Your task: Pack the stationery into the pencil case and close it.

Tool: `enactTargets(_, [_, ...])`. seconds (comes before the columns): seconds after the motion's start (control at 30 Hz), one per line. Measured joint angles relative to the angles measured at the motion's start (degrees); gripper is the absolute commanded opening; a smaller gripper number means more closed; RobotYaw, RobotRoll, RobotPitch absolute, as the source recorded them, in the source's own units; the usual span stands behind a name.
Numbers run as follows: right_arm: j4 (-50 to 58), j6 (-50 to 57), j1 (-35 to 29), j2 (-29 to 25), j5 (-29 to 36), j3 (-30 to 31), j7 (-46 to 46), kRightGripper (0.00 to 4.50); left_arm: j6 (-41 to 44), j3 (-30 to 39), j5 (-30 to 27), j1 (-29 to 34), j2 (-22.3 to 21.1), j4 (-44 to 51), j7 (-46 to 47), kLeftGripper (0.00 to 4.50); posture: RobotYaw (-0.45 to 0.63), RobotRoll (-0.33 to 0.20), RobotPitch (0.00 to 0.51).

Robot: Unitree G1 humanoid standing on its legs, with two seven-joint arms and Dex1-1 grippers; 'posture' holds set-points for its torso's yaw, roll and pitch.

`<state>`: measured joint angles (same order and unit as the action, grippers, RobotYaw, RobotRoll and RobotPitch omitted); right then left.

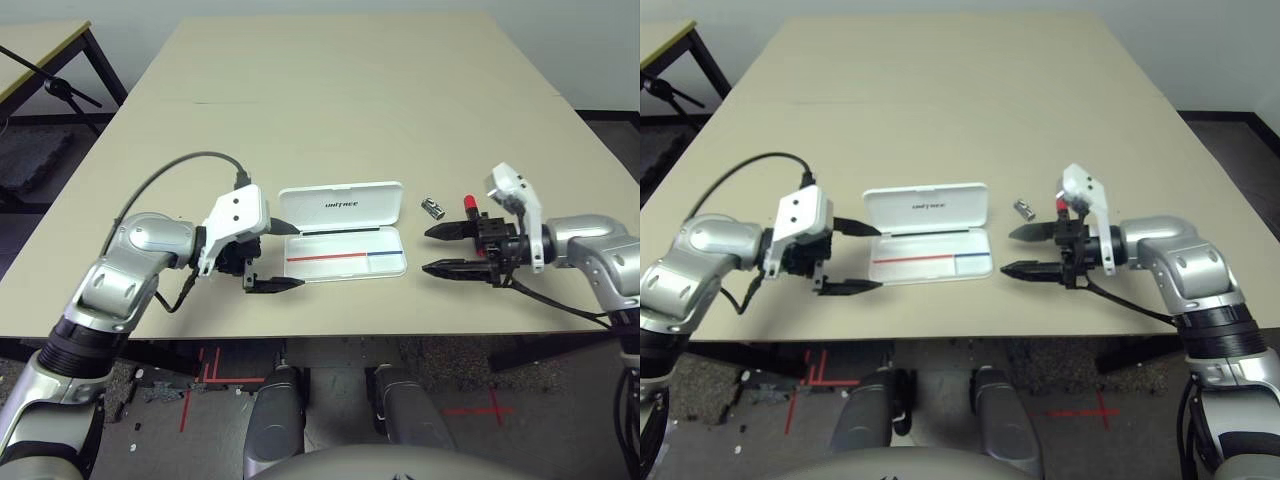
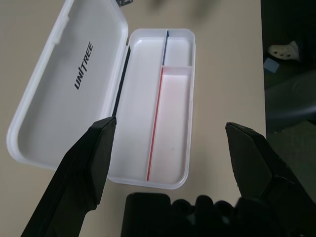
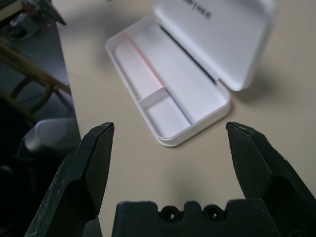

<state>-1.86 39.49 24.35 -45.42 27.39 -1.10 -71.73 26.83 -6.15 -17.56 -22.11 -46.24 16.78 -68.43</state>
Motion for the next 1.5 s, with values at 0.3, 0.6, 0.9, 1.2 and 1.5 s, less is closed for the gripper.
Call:
enactTargets(0.3, [-3.39, 15.69, 9.83, 6.24, -1.16, -10.31, 29.42, 4.5, 0.51, -1.23, -0.39, 0.14, 0.4, 0.4, 1.16, 4.47, -0.11, 0.0, 0.133])
enactTargets(0.6, [-5.4, 28.29, 11.31, 6.07, -4.29, -10.96, 42.04, 4.5, -0.09, -2.8, -0.07, -0.21, 1.19, -0.05, 1.63, 4.47, -0.13, 0.0, 0.133])
enactTargets(0.9, [-6.64, 29.18, 9.59, 7.03, -5.2, -9.25, 43.21, 4.5, -0.84, -3.88, 0.27, -1.55, 1.59, -1.63, 1.65, 4.47, -0.12, 0.0, 0.129])
enactTargets(1.2, [-12.75, 23.11, 9.12, 10.34, -7.1, -6.24, 42.76, 4.5, -1.02, -3.94, 0.96, -1.7, 1.37, -1.85, 1.68, 4.47, -0.1, 0.0, 0.123])
enactTargets(1.5, [-16.67, 20.77, 10.45, 9.88, -8.51, -5.8, 41.79, 2.02, -1.02, -3.93, 1.14, -1.7, 0.91, -1.78, 2.1, 4.5, -0.09, 0.0, 0.115])
